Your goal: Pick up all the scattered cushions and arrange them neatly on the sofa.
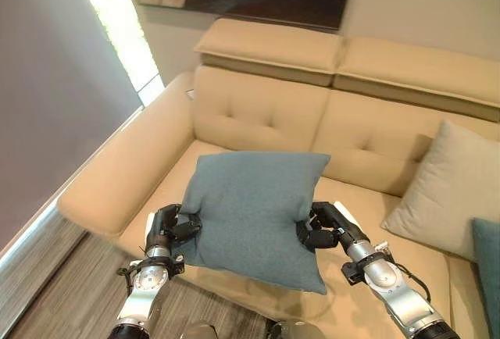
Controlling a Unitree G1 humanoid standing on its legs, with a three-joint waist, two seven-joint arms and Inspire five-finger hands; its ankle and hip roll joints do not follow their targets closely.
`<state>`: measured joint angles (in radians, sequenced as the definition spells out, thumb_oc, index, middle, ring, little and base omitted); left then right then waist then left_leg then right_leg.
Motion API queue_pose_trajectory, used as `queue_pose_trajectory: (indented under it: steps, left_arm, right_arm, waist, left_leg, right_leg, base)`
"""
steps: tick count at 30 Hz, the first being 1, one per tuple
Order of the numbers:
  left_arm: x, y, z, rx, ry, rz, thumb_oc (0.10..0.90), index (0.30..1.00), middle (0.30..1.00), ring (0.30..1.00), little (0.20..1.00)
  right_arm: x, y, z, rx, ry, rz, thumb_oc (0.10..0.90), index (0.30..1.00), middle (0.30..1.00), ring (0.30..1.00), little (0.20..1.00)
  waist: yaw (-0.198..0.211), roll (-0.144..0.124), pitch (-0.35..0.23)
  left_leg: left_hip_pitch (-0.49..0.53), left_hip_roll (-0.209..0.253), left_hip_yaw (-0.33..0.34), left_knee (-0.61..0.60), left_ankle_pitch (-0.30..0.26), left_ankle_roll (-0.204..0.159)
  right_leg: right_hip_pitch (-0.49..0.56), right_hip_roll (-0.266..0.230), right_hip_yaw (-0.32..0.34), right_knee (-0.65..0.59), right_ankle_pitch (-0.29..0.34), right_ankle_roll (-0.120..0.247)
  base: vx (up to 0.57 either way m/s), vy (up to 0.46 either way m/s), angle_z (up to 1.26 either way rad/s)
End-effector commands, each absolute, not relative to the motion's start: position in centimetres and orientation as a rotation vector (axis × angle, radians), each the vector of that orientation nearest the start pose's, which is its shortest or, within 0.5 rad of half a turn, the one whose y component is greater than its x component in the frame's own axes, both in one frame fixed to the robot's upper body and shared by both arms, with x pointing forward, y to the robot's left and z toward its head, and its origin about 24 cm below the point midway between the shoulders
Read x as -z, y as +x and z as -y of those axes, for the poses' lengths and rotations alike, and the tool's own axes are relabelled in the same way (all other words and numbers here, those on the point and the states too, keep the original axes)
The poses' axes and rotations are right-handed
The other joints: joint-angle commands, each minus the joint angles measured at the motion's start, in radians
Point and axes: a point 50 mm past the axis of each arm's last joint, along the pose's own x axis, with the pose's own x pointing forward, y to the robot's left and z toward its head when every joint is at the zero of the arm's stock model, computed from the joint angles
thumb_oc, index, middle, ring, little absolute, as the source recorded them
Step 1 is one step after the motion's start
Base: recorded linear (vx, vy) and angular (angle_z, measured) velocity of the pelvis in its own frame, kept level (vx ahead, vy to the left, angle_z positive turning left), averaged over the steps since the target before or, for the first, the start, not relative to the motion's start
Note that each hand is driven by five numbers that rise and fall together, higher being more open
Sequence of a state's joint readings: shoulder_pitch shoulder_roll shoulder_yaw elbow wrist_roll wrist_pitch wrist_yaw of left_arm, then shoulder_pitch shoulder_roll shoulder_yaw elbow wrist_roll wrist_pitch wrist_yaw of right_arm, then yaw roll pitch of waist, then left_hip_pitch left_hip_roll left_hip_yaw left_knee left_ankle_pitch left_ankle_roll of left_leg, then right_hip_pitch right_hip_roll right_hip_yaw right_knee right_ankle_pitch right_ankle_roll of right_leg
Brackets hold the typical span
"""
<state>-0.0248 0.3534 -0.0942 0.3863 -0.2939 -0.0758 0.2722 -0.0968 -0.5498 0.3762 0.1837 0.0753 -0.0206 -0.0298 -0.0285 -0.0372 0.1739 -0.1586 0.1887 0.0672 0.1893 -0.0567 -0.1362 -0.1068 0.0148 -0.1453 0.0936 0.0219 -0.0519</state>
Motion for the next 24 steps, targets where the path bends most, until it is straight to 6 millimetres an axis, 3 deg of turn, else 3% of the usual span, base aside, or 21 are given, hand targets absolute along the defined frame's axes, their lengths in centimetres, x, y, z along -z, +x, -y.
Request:
queue_pose_trajectory:
  steps: [1,3,6,7,12,18,22,23,24]
  left_arm:
    - [-5.6,27.8,-23.4,-0.313,0.077,0.139,0.4,0.3,0.3,0.3,0.3]
    - [-5.6,28.3,-23.2,-0.3,0.106,0.138,0.4,0.3,0.3,0.3,0.3]
    - [-6.4,29.0,-22.9,-0.286,0.146,0.167,0.4,0.3,0.3,0.3,0.3]
    - [-6.8,29.2,-23.0,-0.274,0.189,0.179,0.4,0.3,0.3,0.3,0.3]
    - [-8.7,30.8,-24.1,-0.346,0.352,0.216,0.4,0.3,0.3,0.3,0.3]
    - [-12.5,34.2,-22.2,-0.311,0.389,0.31,0.4,0.3,0.3,0.3,0.3]
    - [-20.1,37.7,-20.0,-0.353,0.491,0.498,0.4,0.3,0.3,0.3,0.3]
    - [-20.2,37.7,-20.0,-0.355,0.49,0.501,0.4,0.3,0.3,0.3,0.3]
    - [-24.4,38.3,-20.2,-0.397,0.554,0.602,0.4,0.3,0.3,0.3,0.3]
  right_arm:
    - [-8.1,27.7,16.5,-0.357,-0.541,0.207,0.4,0.3,0.3,0.3,0.3]
    - [-8.6,27.6,17.6,-0.343,-0.594,0.223,0.4,0.3,0.3,0.3,0.3]
    - [-8.9,27.6,18.6,-0.313,-0.638,0.222,0.4,0.3,0.3,0.3,0.3]
    - [-9.2,28.0,19.3,-0.296,-0.698,0.224,0.4,0.3,0.3,0.3,0.3]
    - [-11.3,30.1,20.7,-0.196,-0.897,0.284,0.4,0.3,0.3,0.3,0.3]
    - [-14.8,33.2,21.0,-0.091,-1.001,0.349,0.4,0.3,0.3,0.3,0.3]
    - [-23.1,36.2,21.3,0.122,-1.195,0.557,0.4,0.3,0.3,0.3,0.3]
    - [-23.3,36.2,21.2,0.123,-1.196,0.561,0.4,0.3,0.3,0.3,0.3]
    - [-28.6,36.6,21.3,0.249,-1.283,0.676,0.4,0.3,0.3,0.3,0.3]
  waist:
    - [0.065,0.064,-0.06]
    - [0.05,0.086,-0.086]
    - [0.042,0.086,-0.096]
    - [0.038,0.078,-0.108]
    - [0.046,0.045,-0.134]
    - [0.044,0.032,-0.106]
    - [0.034,0.037,-0.039]
    - [0.033,0.038,-0.04]
    - [0.028,0.042,-0.014]
  left_leg:
    - [-0.015,0.052,-0.116,-0.128,0.176,-0.023]
    - [0.024,0.07,-0.071,-0.169,0.166,-0.036]
    - [0.048,0.038,-0.08,-0.159,0.141,-0.032]
    - [0.074,0.01,-0.061,-0.161,0.119,-0.02]
    - [0.103,-0.027,0.015,-0.157,0.072,0.015]
    - [0.028,-0.046,0.013,-0.142,0.071,0.021]
    - [-0.11,-0.067,-0.005,-0.122,0.089,0.021]
    - [-0.116,-0.067,-0.005,-0.122,0.093,0.021]
    - [-0.17,-0.074,-0.005,-0.113,0.105,0.021]
  right_leg:
    - [0.084,-0.094,0.04,0.044,-0.132,0.131]
    - [0.1,-0.107,0.04,0.046,-0.148,0.15]
    - [0.099,-0.133,0.056,0.055,-0.139,0.162]
    - [0.104,-0.16,0.072,0.044,-0.127,0.178]
    - [0.097,-0.217,0.101,0.003,-0.09,0.217]
    - [0.035,-0.241,0.104,-0.019,-0.055,0.233]
    - [-0.108,-0.248,0.11,0.004,-0.028,0.235]
    - [-0.114,-0.248,0.11,0.003,-0.023,0.235]
    - [-0.174,-0.248,0.116,0.017,-0.007,0.236]
  base:
    - [0.29,0.255,-1.93]
    - [0.24,0.239,-1.36]
    - [0.17,0.224,-0.09]
    - [0.16,0.18,-0.17]
    - [0.15,0.145,-0.33]
    - [-0.03,0.024,-0.03]
    - [-0.2,0.021,0.19]
    - [-0.15,0.038,0.11]
    - [-0.11,0.039,0.06]
